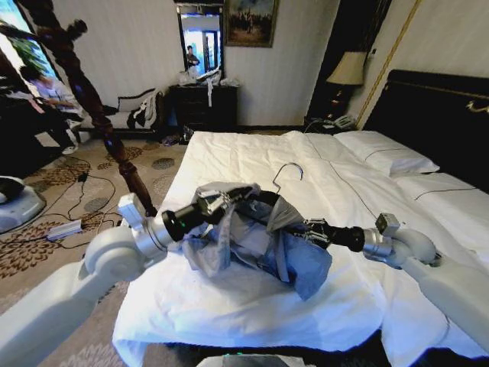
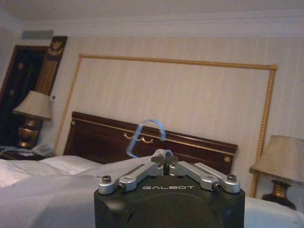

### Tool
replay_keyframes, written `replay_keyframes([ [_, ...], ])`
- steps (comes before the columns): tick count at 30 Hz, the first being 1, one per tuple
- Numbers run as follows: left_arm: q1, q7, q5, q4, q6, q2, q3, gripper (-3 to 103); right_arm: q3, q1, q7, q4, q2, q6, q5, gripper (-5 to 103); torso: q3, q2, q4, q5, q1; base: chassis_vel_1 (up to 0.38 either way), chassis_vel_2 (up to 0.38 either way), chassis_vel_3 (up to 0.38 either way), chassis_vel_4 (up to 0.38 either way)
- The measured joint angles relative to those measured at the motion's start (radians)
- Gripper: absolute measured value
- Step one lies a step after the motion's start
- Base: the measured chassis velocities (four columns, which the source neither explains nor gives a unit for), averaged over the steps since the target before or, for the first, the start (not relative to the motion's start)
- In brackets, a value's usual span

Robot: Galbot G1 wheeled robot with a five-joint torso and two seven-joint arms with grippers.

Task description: Pick up the clothes from the bed and hang them on the clothes hanger.

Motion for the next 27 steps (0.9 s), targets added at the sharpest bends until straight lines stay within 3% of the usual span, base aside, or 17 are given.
replay_keyframes([
  [5,0.041,0.001,0.014,-0.024,0.005,0.009,-0.011,0,0.003,0.002,0.055,-0.004,-0.001,0.002,0.003,17,0.0,0.0,-0.0001,0.0001,0.0,0.0,0.0,0.0,0.0],
  [14,0.122,0.017,0.106,0.0,0.008,0.009,-0.004,0,-0.001,0.014,0.075,0.026,0.001,0.013,0.067,17,0.0,0.0,0.0001,-0.0001,0.0,0.0,0.0,0.0,0.0],
  [27,0.023,0.012,0.077,0.003,0.019,0.03,0.002,0,-0.017,-0.013,0.091,0.062,0.005,0.032,0.076,17,0.0,0.0,0.0,0.0002,0.0,0.0,0.0,0.0,0.0],
])
